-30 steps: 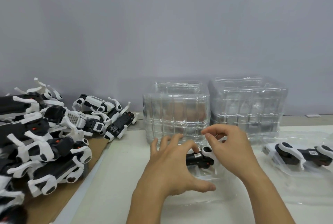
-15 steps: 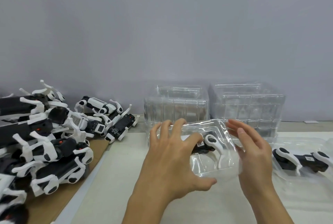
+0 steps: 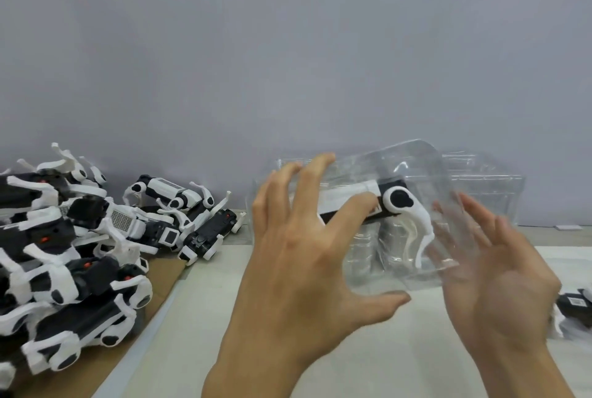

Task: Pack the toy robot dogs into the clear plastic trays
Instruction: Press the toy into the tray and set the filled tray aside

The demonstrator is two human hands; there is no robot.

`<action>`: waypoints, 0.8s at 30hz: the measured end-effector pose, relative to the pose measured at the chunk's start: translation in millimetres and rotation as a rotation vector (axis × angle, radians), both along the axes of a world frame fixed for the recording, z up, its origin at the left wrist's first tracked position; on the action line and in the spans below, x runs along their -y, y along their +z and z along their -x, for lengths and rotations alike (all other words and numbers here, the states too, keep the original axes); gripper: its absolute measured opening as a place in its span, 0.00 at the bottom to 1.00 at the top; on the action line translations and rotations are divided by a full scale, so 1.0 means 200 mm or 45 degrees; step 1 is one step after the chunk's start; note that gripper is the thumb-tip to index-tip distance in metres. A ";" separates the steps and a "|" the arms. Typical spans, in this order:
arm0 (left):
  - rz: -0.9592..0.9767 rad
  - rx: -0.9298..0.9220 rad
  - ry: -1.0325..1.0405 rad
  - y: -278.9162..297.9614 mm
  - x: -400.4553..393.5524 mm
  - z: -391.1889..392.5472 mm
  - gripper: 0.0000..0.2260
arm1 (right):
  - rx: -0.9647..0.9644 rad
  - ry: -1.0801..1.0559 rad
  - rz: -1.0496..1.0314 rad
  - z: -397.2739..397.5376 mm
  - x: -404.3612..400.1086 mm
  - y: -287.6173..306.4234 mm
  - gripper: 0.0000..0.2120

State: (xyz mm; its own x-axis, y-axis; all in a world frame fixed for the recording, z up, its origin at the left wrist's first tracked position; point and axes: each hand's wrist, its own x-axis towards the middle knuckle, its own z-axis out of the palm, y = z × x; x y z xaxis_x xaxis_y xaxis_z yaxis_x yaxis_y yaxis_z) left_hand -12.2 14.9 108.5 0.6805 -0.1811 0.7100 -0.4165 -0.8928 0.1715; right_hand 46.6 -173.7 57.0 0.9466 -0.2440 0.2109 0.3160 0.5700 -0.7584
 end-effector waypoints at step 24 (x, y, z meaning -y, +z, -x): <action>0.052 0.097 0.056 -0.05 0.00 -0.04 0.31 | 0.278 0.083 0.569 0.02 -0.16 0.04 0.27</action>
State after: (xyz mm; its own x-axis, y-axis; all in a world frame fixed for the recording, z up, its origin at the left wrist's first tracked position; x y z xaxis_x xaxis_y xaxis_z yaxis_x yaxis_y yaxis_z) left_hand -3.3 15.7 99.5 0.6311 -0.1223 0.7660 -0.3903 -0.9034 0.1774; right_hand 42.5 -142.1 65.4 0.8788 -0.0262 0.4765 0.4693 0.2282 -0.8530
